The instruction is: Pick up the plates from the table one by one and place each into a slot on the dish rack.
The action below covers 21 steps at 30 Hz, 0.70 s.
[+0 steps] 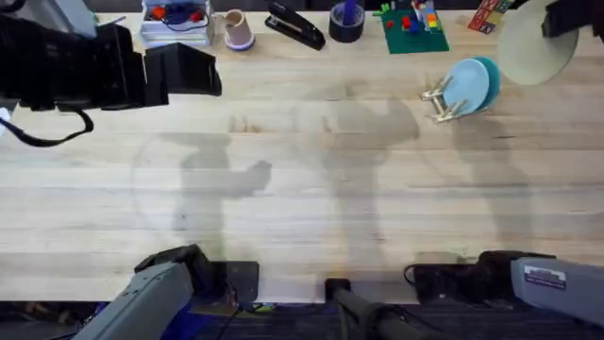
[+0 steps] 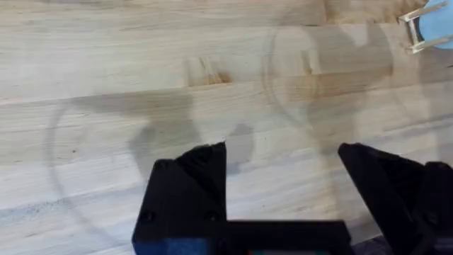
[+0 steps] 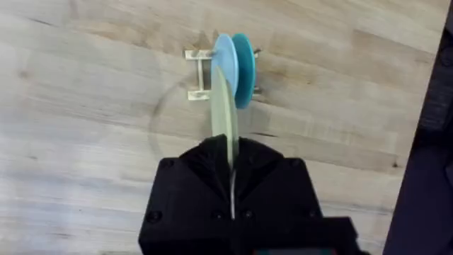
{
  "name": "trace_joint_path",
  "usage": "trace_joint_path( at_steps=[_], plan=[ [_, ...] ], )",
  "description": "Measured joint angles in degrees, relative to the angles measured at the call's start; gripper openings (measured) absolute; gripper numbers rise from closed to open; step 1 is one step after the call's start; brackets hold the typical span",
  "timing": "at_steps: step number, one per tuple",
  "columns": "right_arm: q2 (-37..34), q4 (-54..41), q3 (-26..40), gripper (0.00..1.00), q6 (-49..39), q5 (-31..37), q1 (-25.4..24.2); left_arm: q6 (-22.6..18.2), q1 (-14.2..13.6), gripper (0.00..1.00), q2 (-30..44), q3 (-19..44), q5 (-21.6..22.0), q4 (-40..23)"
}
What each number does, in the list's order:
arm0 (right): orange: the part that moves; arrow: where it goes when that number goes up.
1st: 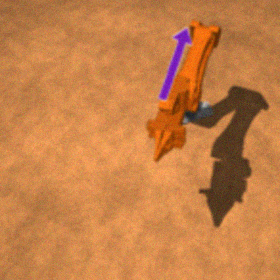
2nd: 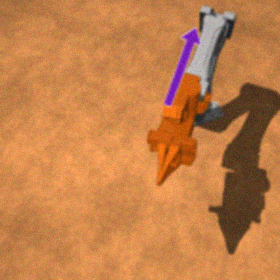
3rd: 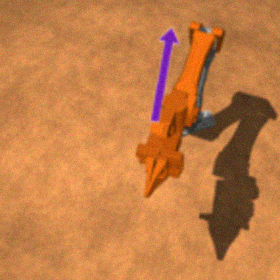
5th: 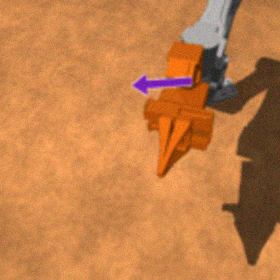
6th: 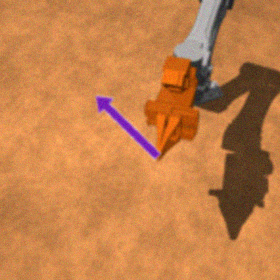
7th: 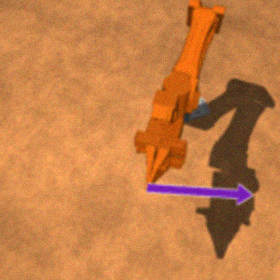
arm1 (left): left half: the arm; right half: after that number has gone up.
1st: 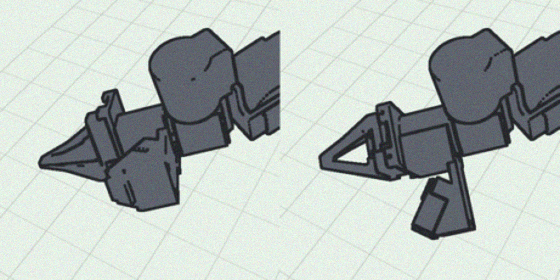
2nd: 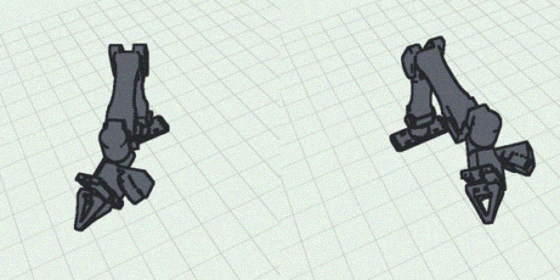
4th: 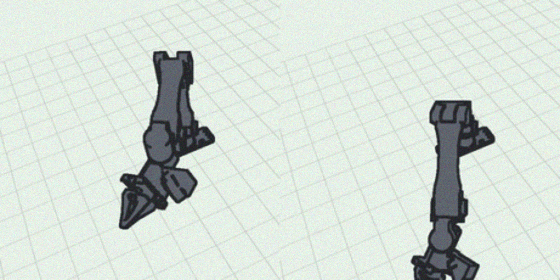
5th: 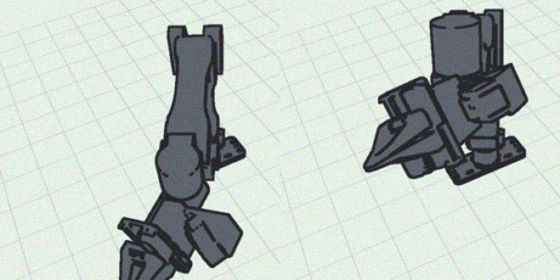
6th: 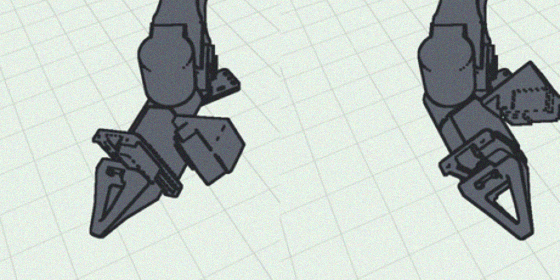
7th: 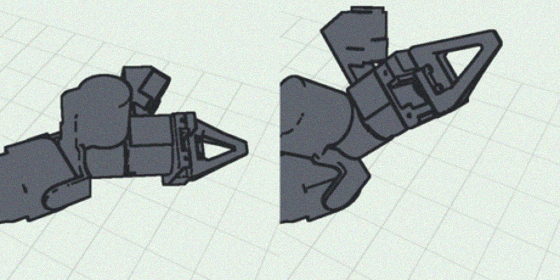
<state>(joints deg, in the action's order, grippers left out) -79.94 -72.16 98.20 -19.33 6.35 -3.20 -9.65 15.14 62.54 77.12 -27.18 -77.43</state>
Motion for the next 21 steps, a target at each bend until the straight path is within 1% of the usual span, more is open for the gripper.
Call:
trace_joint_path(
  at_steps=[6,21],
  plan=[
    [-0.04,2.3,-3.08,0.028,0.0,0.04,-0.78,0.0,0.0,0.966,0.02,0.0,0.0,0.0],
    [-0.04,10.03,-9.2,0.028,0.06,0.02,-0.79,0.0,0.0,0.966,0.02,0.0,0.02,0.0]
  ],
)
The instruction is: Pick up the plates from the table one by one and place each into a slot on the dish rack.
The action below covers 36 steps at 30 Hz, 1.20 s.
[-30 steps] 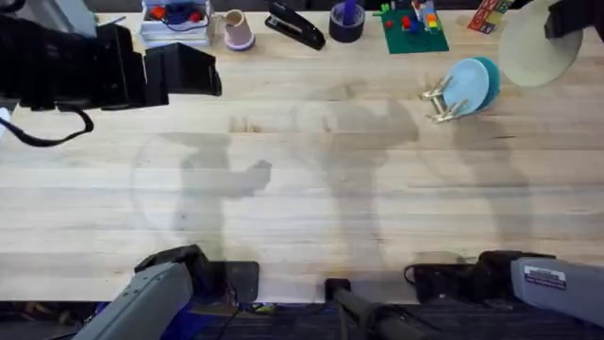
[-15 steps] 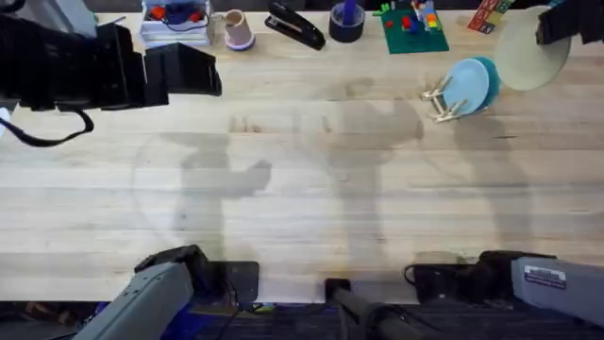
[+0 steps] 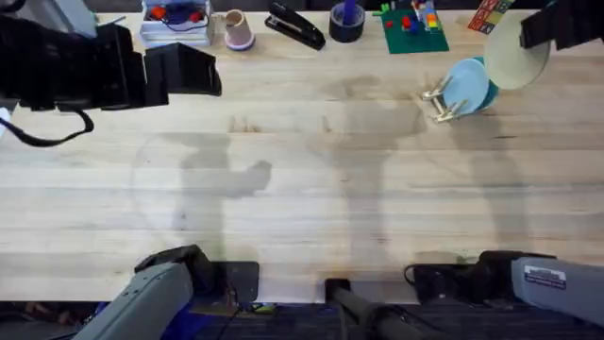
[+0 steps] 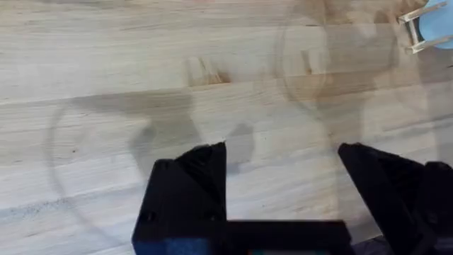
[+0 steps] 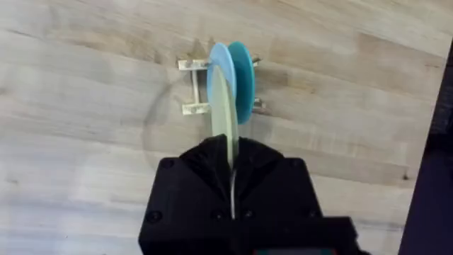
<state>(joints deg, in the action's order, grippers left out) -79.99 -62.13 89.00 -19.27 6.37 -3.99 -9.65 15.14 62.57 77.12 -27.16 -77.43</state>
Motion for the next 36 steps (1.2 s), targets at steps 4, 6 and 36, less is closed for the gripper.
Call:
trace_joint_path(
  at_steps=[4,6,36],
  plan=[
    [0.0,2.13,-1.73,0.028,0.01,0.0,0.0,0.0,0.0,0.966,0.0,0.0,-0.01,0.0],
    [0.0,3.37,-2.76,0.028,0.01,0.0,0.0,0.0,0.0,0.966,-0.02,0.0,-0.02,0.0],
    [0.0,26.29,-21.13,0.028,3.27,-4.27,0.0,0.0,0.0,0.966,0.0,0.0,0.0,0.0]
  ],
)
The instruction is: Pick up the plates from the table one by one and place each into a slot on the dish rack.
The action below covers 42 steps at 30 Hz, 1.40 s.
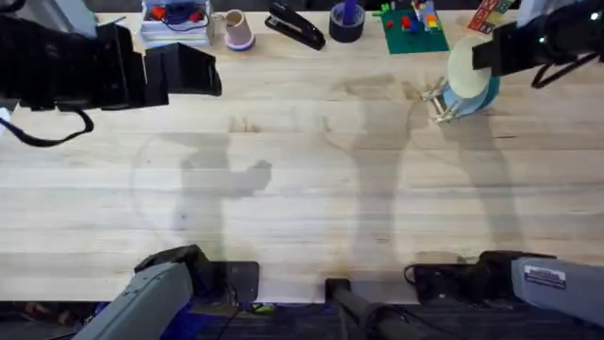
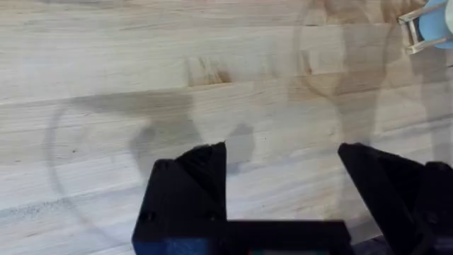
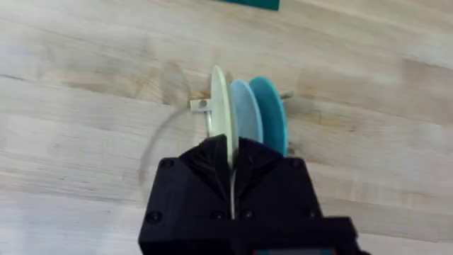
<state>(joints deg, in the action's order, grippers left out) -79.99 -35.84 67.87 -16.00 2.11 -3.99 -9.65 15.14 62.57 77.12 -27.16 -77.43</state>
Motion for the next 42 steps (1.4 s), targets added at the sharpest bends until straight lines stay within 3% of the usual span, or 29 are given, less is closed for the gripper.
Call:
trace_joint_path(
  at_steps=[8,42],
  plan=[
    [-0.01,1.18,-2.67,0.028,0.82,-0.18,0.0,0.0,0.0,0.966,0.0,0.0,-0.02,0.0],
    [-4.48,1.51,-2.81,0.031,0.82,-0.02,0.0,0.0,0.0,0.965,-0.02,0.0,0.0,-0.02]
  ],
)
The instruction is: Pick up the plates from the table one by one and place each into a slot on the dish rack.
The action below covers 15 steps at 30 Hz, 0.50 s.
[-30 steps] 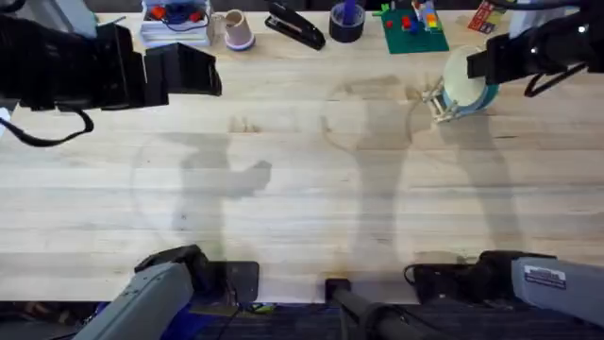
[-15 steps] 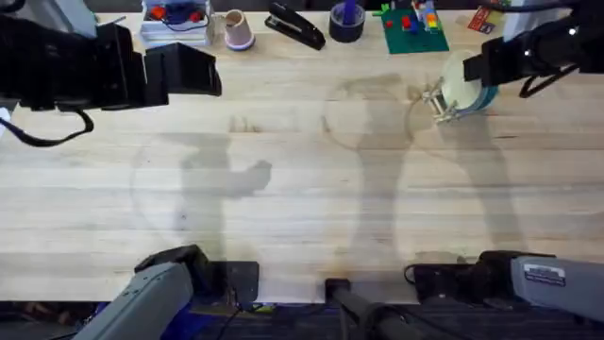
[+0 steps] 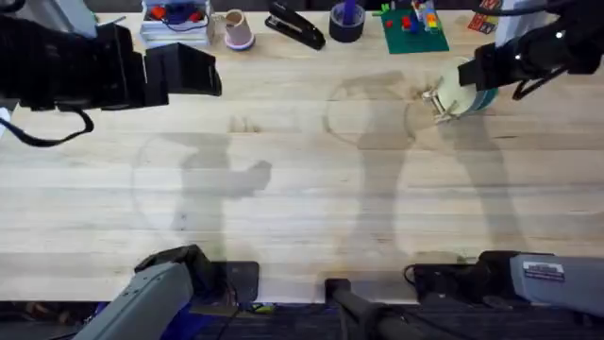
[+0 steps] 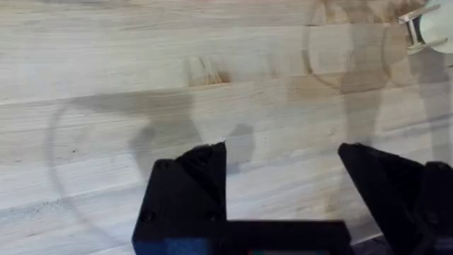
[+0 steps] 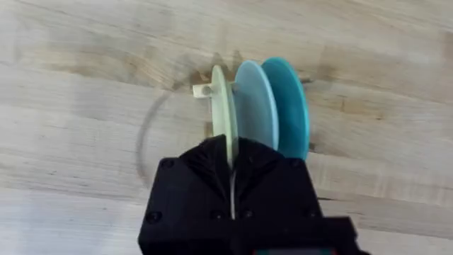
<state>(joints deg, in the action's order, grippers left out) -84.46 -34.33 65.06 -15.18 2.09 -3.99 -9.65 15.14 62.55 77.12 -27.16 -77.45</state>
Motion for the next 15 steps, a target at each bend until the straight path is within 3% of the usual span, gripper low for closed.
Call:
trace_joint_path(
  at_steps=[9,15],
  plan=[
    [0.02,0.08,0.0,0.136,0.21,-0.04,0.0,0.0,0.0,0.965,0.02,0.0,0.0,0.02],
    [0.02,0.09,0.0,0.146,0.21,-0.03,0.0,0.0,0.0,0.964,0.02,0.0,0.0,0.02]
  ],
)
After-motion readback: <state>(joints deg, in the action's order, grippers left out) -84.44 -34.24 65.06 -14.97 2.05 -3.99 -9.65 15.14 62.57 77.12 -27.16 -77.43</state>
